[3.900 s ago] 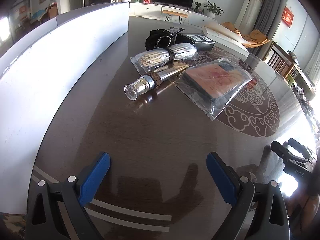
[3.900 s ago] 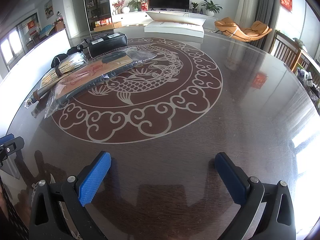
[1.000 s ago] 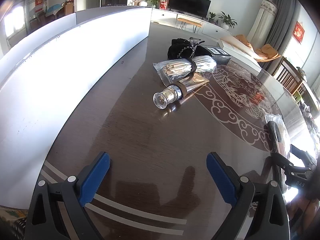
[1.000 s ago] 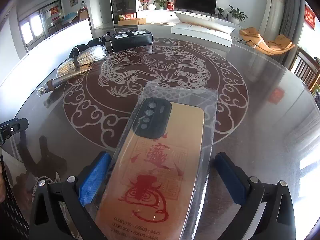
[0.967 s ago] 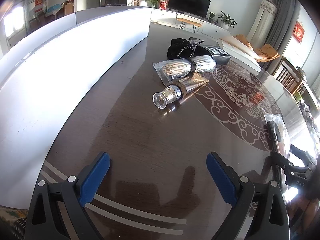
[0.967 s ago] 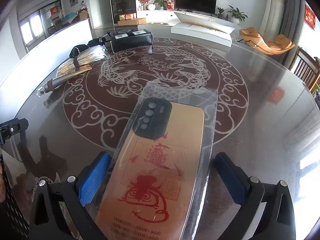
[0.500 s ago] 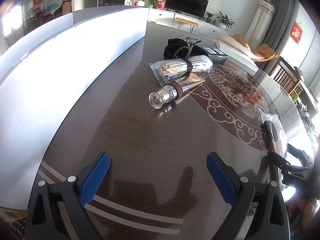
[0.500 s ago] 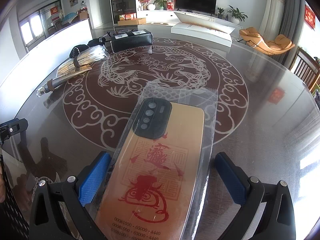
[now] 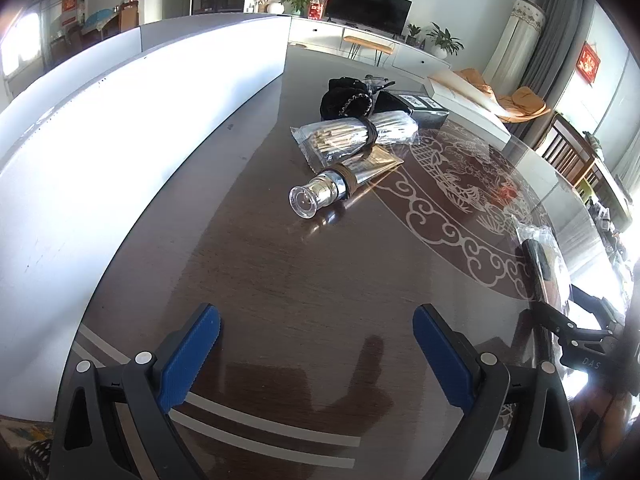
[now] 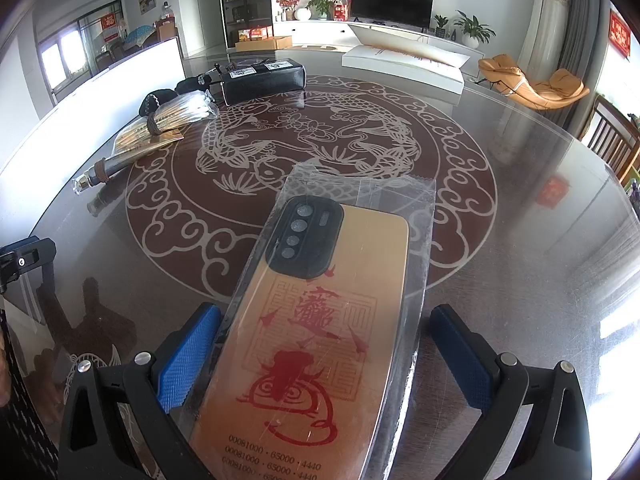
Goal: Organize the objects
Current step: 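Lift the bagged phone case with right tool while left tool grasps the silver bottle, then carry the phone case and silver bottle to the white bin and release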
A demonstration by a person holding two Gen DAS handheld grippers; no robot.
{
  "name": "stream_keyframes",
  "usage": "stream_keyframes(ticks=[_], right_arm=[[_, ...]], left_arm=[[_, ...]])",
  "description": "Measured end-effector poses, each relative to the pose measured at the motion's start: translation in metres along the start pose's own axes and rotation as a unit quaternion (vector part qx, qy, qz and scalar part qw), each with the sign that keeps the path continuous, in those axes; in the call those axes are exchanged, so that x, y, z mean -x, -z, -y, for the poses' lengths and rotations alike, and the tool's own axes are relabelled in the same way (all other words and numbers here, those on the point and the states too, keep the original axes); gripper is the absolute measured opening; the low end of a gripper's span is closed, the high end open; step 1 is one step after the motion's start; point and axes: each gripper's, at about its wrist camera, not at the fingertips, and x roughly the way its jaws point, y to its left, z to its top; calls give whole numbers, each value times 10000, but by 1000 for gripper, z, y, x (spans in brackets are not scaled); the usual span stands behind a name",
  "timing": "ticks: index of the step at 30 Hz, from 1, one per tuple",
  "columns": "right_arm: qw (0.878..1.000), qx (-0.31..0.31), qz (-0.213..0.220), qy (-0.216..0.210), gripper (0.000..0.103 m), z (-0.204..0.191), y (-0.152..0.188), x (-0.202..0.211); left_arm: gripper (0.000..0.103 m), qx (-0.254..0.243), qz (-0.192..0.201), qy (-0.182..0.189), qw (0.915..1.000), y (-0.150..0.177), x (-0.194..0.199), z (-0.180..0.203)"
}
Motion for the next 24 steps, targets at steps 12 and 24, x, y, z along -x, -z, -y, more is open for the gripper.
stream_keyframes(ticks=[12, 24], right_arm=[[10000, 1, 0, 1, 103, 0, 0, 0], [10000, 1, 0, 2, 103, 0, 0, 0]], left_arm=[[99, 555, 286, 750, 9952, -16, 11, -21], [36, -1604, -579, -3, 9854, -80, -65, 39]])
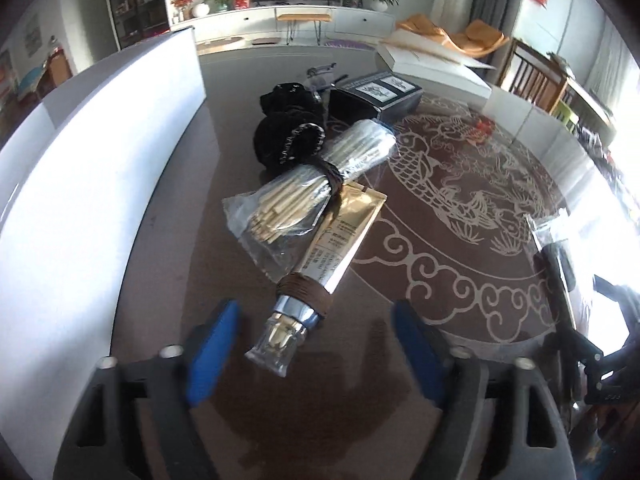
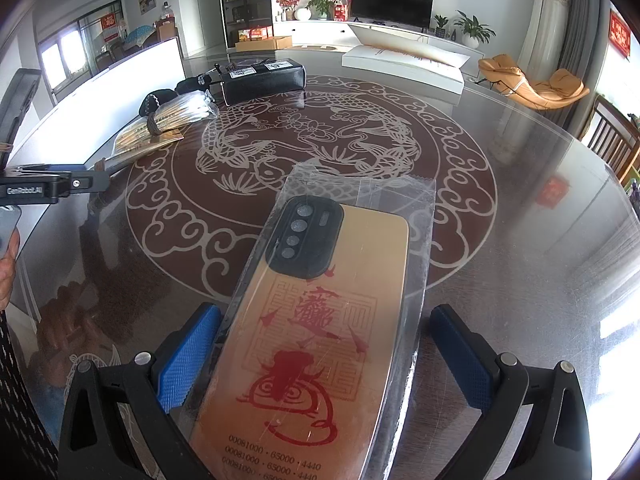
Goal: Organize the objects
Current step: 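Carry the phone case and silver bottle to the white bin and release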
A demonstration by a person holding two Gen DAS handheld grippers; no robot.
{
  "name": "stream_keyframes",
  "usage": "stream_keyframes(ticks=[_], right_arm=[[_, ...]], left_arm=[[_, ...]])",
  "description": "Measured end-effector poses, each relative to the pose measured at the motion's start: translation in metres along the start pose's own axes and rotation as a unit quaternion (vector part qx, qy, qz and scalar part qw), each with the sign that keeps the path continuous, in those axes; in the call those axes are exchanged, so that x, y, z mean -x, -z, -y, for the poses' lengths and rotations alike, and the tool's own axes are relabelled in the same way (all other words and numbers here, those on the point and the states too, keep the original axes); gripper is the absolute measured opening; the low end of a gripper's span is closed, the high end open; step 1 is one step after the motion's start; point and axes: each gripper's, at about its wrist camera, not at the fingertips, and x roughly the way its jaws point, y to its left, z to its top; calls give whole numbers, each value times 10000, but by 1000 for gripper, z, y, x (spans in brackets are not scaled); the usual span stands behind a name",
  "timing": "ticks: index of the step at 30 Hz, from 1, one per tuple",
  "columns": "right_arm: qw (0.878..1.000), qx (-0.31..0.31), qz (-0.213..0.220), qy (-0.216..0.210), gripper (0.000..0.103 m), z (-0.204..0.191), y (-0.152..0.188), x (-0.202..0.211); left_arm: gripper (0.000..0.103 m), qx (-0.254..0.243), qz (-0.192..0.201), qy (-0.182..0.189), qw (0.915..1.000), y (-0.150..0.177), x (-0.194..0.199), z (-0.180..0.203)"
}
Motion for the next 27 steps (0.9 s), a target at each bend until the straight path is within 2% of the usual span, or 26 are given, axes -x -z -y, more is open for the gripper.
stream_keyframes(ticks=[1, 2, 11, 13, 14, 15, 16, 23, 27], right_arm=[[10000, 0, 0, 0, 103, 0, 0, 0], [10000, 0, 0, 0, 103, 0, 0, 0], [10000, -6, -13, -3, 103, -1, 0, -1], [9995, 20, -316, -26, 102, -1, -6, -3], [9991, -8, -430, -12, 87, -1, -11, -2], [9989, -43, -470, 72, 78, 0, -15, 2], [9986, -64, -514, 114, 78, 0, -17, 5], [9987, -292, -253, -324, 77, -8, -27, 38], [9964, -218, 127, -811, 77, -40, -61, 59]], left_arm=[[29, -137, 73, -103, 9998, 0, 0, 5], [28, -194, 78, -110, 9997, 2, 3, 8], [27, 334, 405, 335, 9981, 63, 48, 11], [28, 412, 595, 399, 9966, 65, 62, 8], [28, 416, 690, 402, 9959, 66, 67, 8], [27, 429, 774, 419, 9952, 69, 71, 8], [27, 454, 851, 436, 9944, 70, 74, 9], [27, 908, 1363, 572, 9848, 75, 113, -14], [27, 1344, 1698, 548, 9747, 69, 148, -54]])
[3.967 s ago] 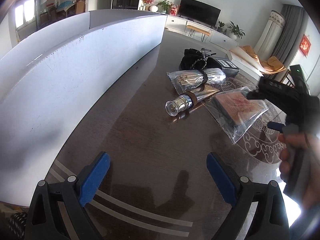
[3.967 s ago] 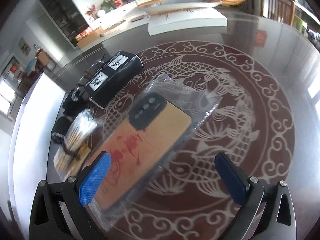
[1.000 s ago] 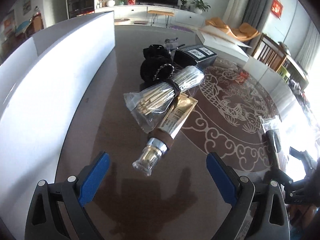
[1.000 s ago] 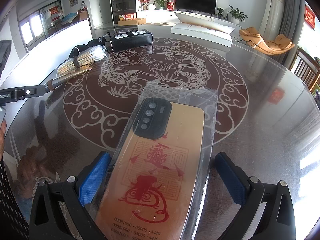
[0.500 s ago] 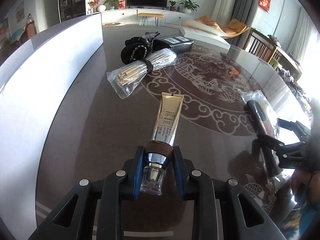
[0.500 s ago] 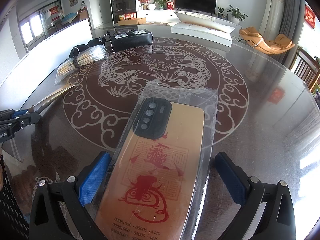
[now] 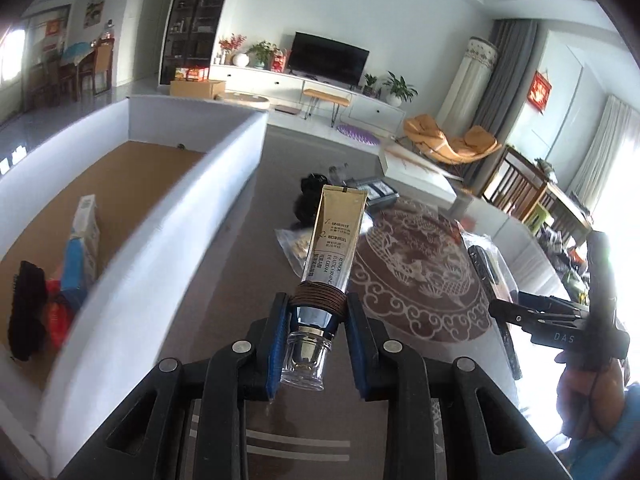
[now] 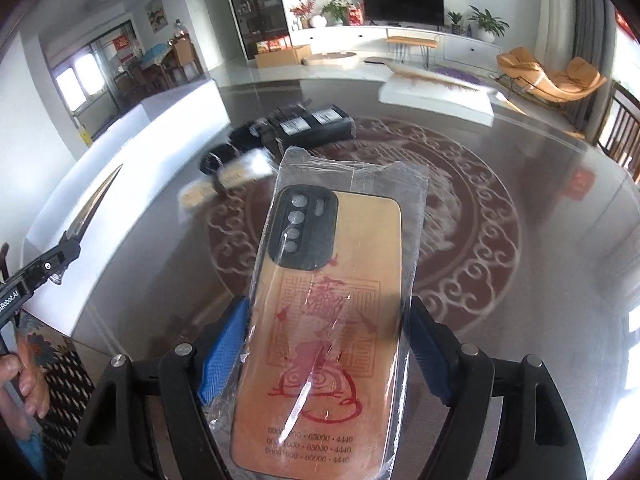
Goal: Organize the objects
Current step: 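Carry the phone case and silver bottle to the white bin and release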
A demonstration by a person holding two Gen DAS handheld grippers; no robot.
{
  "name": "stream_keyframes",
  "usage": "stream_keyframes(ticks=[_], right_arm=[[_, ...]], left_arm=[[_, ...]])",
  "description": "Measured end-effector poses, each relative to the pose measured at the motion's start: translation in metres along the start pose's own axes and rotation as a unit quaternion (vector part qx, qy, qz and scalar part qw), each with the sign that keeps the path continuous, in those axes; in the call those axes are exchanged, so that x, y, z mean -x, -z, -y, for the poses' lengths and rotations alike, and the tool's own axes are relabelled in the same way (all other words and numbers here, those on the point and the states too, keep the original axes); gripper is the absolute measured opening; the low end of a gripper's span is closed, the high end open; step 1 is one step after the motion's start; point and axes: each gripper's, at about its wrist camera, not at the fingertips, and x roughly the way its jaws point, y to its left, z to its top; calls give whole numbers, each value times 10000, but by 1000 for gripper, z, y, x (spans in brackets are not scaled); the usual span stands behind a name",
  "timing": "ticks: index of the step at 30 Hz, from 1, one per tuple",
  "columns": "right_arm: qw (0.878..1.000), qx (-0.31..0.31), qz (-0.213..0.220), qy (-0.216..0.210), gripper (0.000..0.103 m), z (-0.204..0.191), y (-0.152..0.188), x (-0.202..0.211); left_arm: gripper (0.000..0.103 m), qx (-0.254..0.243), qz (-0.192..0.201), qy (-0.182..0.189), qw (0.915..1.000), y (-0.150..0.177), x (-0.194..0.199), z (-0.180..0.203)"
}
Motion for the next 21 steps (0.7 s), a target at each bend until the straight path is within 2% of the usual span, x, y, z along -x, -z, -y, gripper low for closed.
stream_keyframes(ticks=[3, 6, 11, 16, 17, 18, 20, 21], right_arm=[[9980, 217, 293, -510, 77, -51, -38, 4], [9913, 538, 534, -1078, 77, -119, -76, 0], [9723, 919, 640, -2051, 77, -240, -118, -25], [9636, 1255, 305, -2342, 78, -332, -124, -74], [9621, 1319, 169, -2382, 79, -345, -121, -86], [9608, 1380, -7, -2405, 82, -355, -118, -99], [9613, 1409, -177, -2362, 82, -363, -110, -115], [9613, 1390, -136, -2374, 83, -361, -106, -115]], left_arm=[[27, 282, 231, -289, 9989, -24, 23, -41], [27, 425, 243, -881, 9949, -42, 33, -89], [28, 849, -80, -1754, 9808, -55, 32, -174], [32, 1113, -546, -2301, 9652, -45, 25, -227], [44, 1148, -630, -2414, 9615, -42, 23, -233], [61, 1186, -667, -2551, 9573, -39, 23, -237], [74, 1229, -488, -2709, 9535, -32, 33, -240], [74, 1244, -357, -2708, 9539, -29, 39, -238]])
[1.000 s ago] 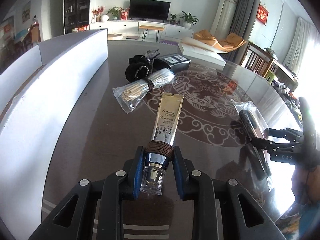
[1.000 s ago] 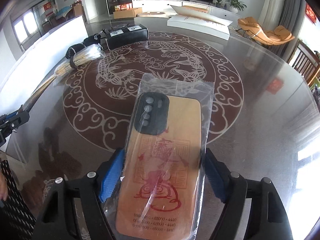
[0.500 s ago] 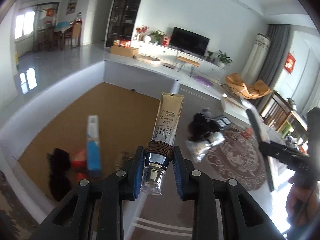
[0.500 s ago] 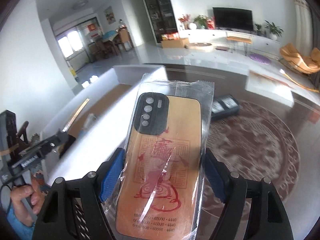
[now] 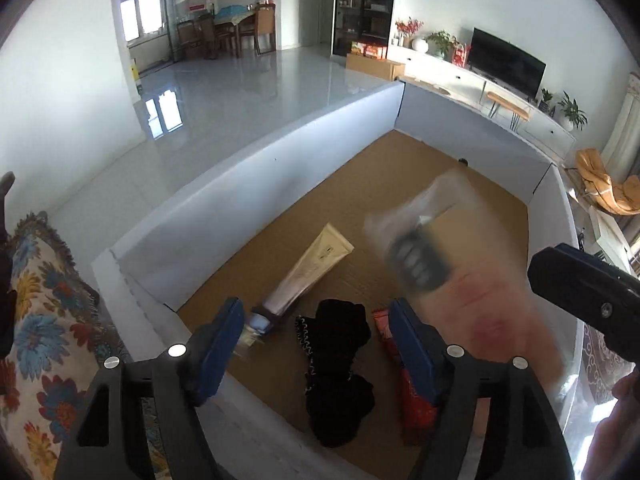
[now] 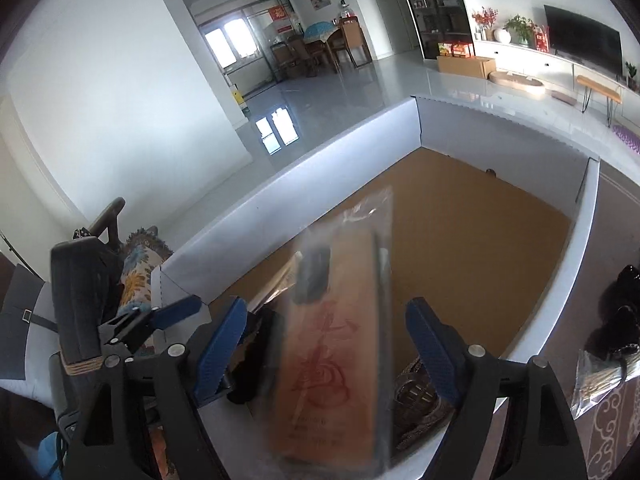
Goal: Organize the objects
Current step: 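Carry the phone case and silver bottle to the white bin and release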
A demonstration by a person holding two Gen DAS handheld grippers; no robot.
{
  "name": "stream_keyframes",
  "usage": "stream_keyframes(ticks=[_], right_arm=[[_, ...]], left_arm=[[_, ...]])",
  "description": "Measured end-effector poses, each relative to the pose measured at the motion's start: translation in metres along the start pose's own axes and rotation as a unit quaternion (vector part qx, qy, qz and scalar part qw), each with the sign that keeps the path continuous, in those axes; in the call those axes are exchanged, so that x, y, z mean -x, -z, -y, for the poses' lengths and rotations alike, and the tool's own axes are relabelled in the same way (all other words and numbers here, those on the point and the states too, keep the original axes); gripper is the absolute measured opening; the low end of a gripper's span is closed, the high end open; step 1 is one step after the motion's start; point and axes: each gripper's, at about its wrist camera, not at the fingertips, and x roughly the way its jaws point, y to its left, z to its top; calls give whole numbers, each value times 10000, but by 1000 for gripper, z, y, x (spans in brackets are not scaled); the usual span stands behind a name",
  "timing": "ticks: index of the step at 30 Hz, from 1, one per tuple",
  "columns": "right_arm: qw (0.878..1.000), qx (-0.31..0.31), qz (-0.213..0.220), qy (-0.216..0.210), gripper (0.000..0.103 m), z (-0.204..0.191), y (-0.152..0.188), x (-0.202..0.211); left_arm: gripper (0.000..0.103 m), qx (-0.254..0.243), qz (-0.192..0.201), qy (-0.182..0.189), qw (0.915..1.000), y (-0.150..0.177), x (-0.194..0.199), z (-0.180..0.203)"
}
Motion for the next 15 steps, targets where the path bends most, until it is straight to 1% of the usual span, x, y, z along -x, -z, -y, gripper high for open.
stream_keyframes(ticks=[1, 2, 3, 4, 6, 8, 10, 11, 12, 14, 15], right_arm=[[9999, -2, 103, -16, 84, 3, 5, 6], [9997, 16, 231, 8, 89, 6, 10, 14], [9992, 52, 373, 92, 94, 11, 16, 24], [9983, 100, 528, 207, 96, 17, 24, 36], [9949, 212, 817, 546, 102, 34, 42, 64], [9899, 255, 969, 1001, 103, 60, 65, 89], [9850, 166, 890, 1468, 103, 94, 92, 111], [9821, 79, 782, 1712, 103, 113, 107, 119], [9786, -14, 646, 1954, 103, 131, 124, 128], [9685, -221, 345, 2454, 103, 171, 157, 145], [9629, -363, 210, 2664, 103, 190, 173, 155]], left_arm=[[74, 57, 98, 56, 9999, 4, 6, -1], [74, 112, 177, 124, 9997, 8, 12, -1], [74, 162, 250, 203, 9993, 12, 17, 1], [74, 204, 337, 315, 9987, 17, 25, 5], [74, 194, 507, 628, 9966, 26, 40, 20], [74, 22, 675, 1045, 9922, 38, 60, 44], [74, -238, 780, 1531, 9848, 51, 77, 74], [78, -385, 793, 1776, 9801, 57, 86, 91], [84, -531, 782, 2000, 9752, 65, 93, 108], [90, -859, 702, 2404, 9643, 77, 101, 147], [90, -1016, 644, 2551, 9594, 85, 102, 165]])
